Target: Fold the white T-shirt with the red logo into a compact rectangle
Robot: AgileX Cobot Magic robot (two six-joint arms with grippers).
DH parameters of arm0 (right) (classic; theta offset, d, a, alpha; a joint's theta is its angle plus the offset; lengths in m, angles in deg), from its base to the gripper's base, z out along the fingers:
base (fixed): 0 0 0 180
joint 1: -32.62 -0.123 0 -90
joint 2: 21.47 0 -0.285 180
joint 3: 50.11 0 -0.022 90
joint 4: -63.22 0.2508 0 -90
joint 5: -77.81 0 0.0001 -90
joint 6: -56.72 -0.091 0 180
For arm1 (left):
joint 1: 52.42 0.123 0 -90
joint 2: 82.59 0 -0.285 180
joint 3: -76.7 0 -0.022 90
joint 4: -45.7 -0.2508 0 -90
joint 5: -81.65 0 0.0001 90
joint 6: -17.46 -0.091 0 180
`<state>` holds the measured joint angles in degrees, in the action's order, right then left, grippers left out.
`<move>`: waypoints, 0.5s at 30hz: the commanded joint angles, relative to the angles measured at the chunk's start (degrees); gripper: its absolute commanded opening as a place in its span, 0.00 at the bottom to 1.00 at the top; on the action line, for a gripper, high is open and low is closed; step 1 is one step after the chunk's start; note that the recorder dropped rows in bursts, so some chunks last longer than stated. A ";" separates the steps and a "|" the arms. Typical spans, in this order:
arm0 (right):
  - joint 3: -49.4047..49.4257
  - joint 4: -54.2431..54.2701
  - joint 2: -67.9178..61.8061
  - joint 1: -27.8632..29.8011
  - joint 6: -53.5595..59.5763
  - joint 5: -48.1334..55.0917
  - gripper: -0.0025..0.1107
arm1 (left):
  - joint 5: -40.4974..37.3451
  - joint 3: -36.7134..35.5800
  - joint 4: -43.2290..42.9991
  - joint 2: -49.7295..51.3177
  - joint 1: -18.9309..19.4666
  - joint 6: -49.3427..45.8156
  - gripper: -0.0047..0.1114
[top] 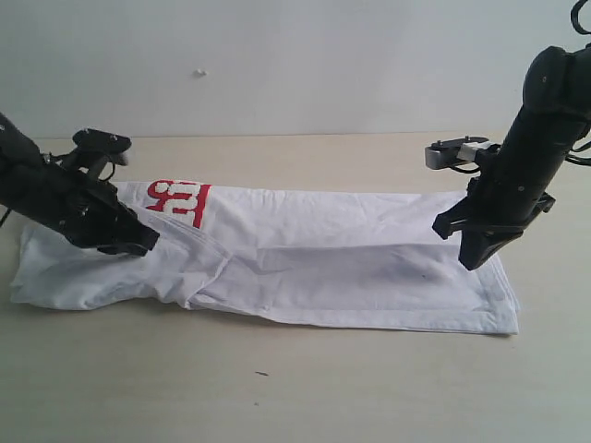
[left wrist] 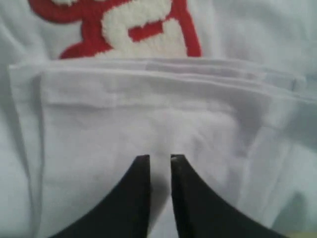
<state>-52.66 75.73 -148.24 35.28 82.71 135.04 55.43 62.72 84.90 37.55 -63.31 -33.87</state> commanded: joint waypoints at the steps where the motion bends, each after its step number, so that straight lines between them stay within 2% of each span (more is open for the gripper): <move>1: 0.04 0.88 0.30 0.02 0.88 0.00 0.02 | -0.52 0.27 0.31 3.51 -0.26 0.93 0.26; 7: -0.08 0.90 0.40 0.02 0.88 0.00 0.02 | 0.69 0.27 0.31 4.46 -0.26 0.93 0.25; 15: -2.79 4.31 2.80 0.02 1.23 -0.06 0.02 | 3.83 0.27 0.31 -4.54 1.14 0.71 0.25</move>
<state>-54.35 78.08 -147.45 35.28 83.10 135.14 57.82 62.93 85.28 36.46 -62.97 -33.33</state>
